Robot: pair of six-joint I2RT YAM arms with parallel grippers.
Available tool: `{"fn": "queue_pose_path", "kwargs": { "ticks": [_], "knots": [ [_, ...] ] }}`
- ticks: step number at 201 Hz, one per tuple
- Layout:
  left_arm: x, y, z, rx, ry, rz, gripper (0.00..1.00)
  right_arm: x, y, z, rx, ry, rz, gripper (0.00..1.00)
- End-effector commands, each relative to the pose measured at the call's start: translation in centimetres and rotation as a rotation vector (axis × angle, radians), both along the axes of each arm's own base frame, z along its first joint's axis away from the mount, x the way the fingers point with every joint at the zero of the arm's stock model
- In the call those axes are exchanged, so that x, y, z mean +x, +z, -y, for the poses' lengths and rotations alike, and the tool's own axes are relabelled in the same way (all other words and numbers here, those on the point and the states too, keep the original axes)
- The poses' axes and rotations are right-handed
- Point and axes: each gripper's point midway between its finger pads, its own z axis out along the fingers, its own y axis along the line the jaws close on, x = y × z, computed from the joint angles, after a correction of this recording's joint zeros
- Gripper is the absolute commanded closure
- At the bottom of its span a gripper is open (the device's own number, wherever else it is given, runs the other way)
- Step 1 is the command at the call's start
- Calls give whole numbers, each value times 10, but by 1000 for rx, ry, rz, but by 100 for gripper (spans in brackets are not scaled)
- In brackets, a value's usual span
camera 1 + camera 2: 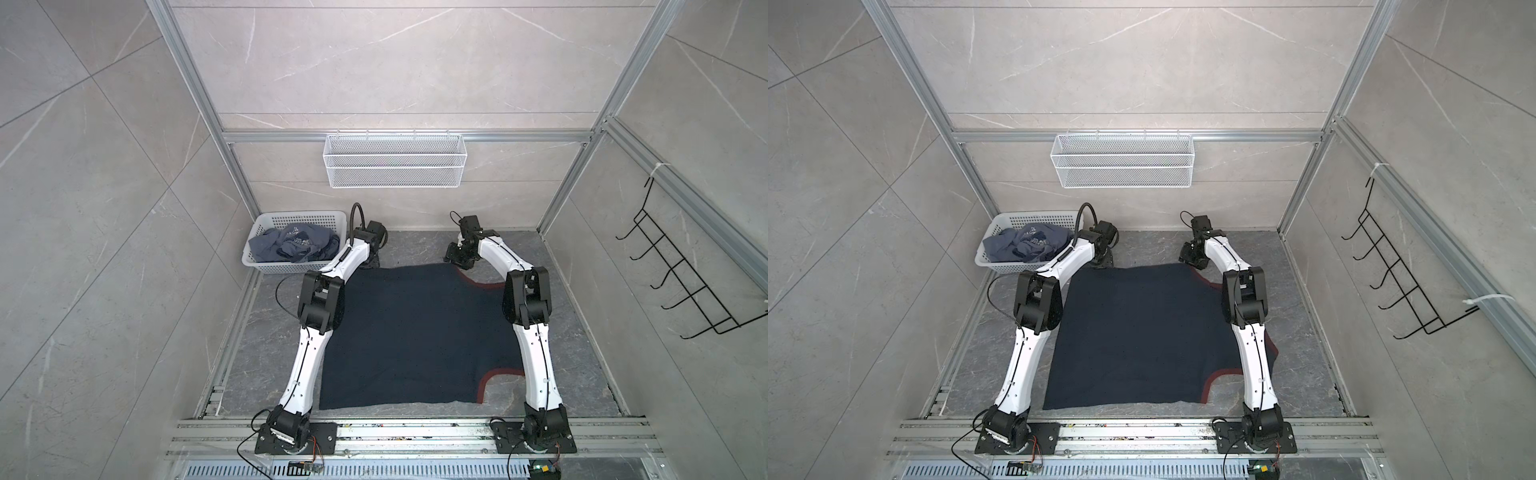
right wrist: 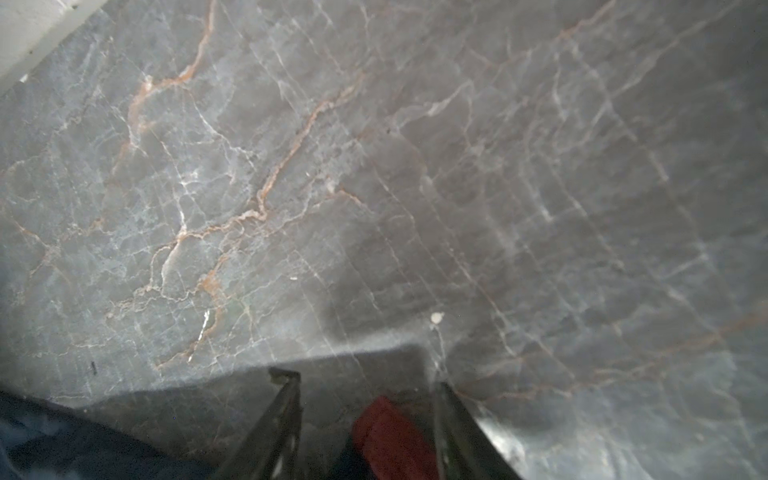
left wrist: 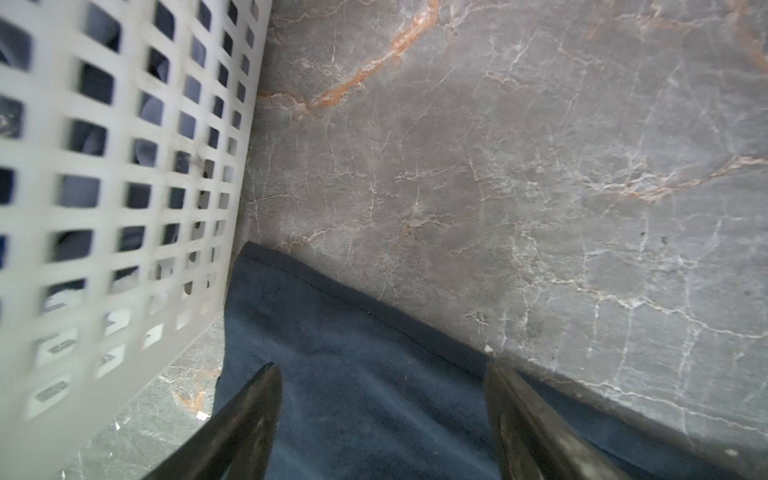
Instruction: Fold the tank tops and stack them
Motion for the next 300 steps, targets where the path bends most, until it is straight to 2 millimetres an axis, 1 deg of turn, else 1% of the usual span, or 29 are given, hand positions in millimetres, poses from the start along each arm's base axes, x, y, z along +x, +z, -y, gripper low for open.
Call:
{"fn": "queue_pose_path", "kwargs": {
  "ticks": [1, 21, 39, 57, 69, 77, 86, 103, 117, 138, 150, 178, 214, 255, 267, 286, 300],
  "knots": [
    [4, 18, -2, 9, -2, 28, 20, -13, -12, 3, -6, 0, -53, 62],
    [2, 20, -4, 0, 10, 26, 20, -12, -9, 4, -18, 1, -51, 79],
    [2, 22, -4, -26, 13, 27, 20, -13, -1, 12, -62, -13, -42, 92],
    [2, 24, -1, -51, 3, 30, 20, -17, 4, 29, -105, -49, -29, 98],
    [3, 26, 1, -65, 0, 33, 20, -21, 8, 42, -118, -81, -25, 100],
    [5, 27, 1, -70, 0, 39, 19, -22, 12, 51, -122, -105, -13, 100],
    [7, 28, 2, -75, -1, 46, 19, -25, 12, 61, -123, -121, -13, 100],
    [12, 27, 2, -83, 4, 57, 19, -31, 13, 73, -113, -141, -15, 100],
    [18, 24, 8, -108, -1, 67, 19, -35, 12, 78, -109, -141, -14, 100],
    [30, 20, 16, -149, 8, 99, 20, -39, 11, 76, -87, -131, -11, 100],
    [38, 19, 24, -184, 5, 126, 20, -40, 11, 72, -63, -122, -3, 99],
    [54, 14, 37, -265, 14, 182, 21, -39, 11, 69, -46, -120, 1, 99],
    [65, 1, 34, -253, 73, 199, 26, -41, 13, 64, -15, -114, 7, 98],
    [66, -11, 19, -196, 148, 202, 30, -46, 15, 62, 2, -113, 15, 98],
    [67, -15, 19, -209, 151, 194, 35, -46, 14, 64, -5, -115, 15, 98],
    [65, -18, 13, -216, 177, 179, 43, -47, 13, 65, -12, -120, 14, 98],
    [65, -20, 13, -227, 175, 169, 49, -47, 13, 64, -6, -121, 16, 98]
  ]
}}
